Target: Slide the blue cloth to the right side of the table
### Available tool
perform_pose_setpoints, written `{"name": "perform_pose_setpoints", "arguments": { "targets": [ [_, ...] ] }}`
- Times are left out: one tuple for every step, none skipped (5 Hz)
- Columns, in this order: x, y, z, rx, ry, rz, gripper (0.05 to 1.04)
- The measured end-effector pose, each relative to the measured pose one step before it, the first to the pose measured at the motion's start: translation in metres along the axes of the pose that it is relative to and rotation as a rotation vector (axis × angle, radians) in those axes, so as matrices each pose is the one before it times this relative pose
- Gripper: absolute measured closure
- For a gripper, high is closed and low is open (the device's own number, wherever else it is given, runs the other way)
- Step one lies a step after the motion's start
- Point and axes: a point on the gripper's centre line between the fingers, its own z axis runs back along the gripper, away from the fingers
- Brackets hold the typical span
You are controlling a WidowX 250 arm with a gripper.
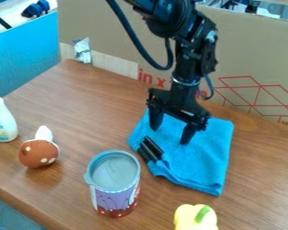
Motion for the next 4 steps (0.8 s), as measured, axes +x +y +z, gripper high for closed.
{"name": "perform_pose_setpoints", "arguments": {
  "targets": [
    [-0.00026, -0.00374, -0.01002, -0.0072, -0.0134, -0.0081, 0.078],
    [-0.00108, -0.01266, -0.00512, -0.0175, -0.0359, -0.0174, 0.078],
    [0.00291, -0.01703, -0.00776, -0.0502, 0.0211, 0.0116, 0.078],
    [0.01203, -0.02532, -0.00185, -0.0256, 0.0243, -0.0135, 0.078]
  ]
}}
